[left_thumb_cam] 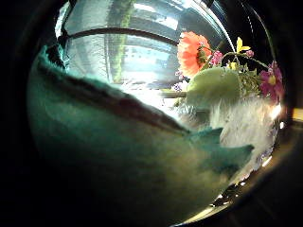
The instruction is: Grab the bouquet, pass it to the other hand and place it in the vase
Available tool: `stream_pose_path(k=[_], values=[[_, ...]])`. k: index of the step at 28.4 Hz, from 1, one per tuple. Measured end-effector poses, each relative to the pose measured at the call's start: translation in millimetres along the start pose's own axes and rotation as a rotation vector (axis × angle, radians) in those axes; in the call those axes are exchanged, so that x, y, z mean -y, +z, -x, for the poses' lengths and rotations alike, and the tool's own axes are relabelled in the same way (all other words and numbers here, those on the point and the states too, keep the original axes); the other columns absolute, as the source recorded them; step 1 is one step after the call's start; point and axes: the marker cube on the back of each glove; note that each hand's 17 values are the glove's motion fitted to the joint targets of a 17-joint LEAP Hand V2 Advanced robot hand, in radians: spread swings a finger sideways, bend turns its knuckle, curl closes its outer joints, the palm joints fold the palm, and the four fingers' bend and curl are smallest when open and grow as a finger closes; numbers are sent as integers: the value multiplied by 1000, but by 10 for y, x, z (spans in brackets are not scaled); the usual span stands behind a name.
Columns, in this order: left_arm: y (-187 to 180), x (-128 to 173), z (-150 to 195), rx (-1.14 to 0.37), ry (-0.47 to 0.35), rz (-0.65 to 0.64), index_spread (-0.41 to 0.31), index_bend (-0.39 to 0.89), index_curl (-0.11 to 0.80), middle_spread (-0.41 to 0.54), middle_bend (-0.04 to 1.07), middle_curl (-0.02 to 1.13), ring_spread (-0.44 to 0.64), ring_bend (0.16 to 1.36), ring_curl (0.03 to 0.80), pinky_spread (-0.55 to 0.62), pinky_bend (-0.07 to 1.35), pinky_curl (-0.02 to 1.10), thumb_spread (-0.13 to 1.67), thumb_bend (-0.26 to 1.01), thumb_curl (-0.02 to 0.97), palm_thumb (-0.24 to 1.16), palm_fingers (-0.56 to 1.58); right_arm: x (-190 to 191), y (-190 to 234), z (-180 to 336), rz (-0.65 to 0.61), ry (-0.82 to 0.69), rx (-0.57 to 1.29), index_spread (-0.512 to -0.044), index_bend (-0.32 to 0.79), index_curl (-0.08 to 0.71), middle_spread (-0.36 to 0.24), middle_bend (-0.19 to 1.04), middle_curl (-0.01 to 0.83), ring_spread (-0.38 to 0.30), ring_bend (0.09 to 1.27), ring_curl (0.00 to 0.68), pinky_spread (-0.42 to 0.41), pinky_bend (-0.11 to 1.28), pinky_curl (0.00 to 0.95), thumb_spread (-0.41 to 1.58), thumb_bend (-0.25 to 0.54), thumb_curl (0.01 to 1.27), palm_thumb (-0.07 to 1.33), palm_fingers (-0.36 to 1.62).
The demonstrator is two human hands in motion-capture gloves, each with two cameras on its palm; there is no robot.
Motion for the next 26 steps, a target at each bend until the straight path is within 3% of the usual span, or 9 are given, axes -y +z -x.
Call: stream_pose_path(k=[3,7,13,18,22,26], values=[[-46,-75,-3,13,0,-29,-208,224,685,-230,491,638,-265,451,475,-107,122,257,715,-21,711,1053,947,15,-31,-136,-21,72,-84,-302,130,236,-1,181,319,44,479,318,234,627,348,1056,-18,449,907,261],[-67,-100,22,31,14,-61,-208,216,687,-230,490,641,-265,451,476,-107,122,258,718,-21,712,1053,947,111,-86,-295,-55,-8,-226,-301,137,239,1,178,318,44,476,317,235,622,347,1056,-18,450,907,265],[-38,-54,100,51,21,-86,-210,209,692,-230,487,644,-263,450,477,-108,121,258,724,-19,714,1054,947,-65,51,128,43,40,104,-300,135,243,8,181,318,44,469,314,235,610,347,1056,-18,451,907,271],[-25,-86,86,52,30,-91,-211,201,697,-231,486,646,-262,449,478,-108,121,259,728,-20,715,1055,947,-111,74,228,75,35,177,-299,135,244,10,179,317,44,466,313,235,605,348,1056,-17,455,911,274],[-5,-36,129,50,22,-81,-211,198,700,-231,484,648,-261,449,479,-108,121,259,730,-20,715,1055,947,-46,36,36,35,31,39,-296,136,247,11,177,315,48,463,312,235,601,348,1056,-18,456,911,277],[-5,60,257,70,-14,-4,-211,186,699,-234,488,651,-261,449,479,-108,121,258,730,-25,714,1049,940,-31,-1,-134,-4,186,-51,-295,134,248,11,182,315,50,461,312,237,594,347,1056,-18,458,911,279]])
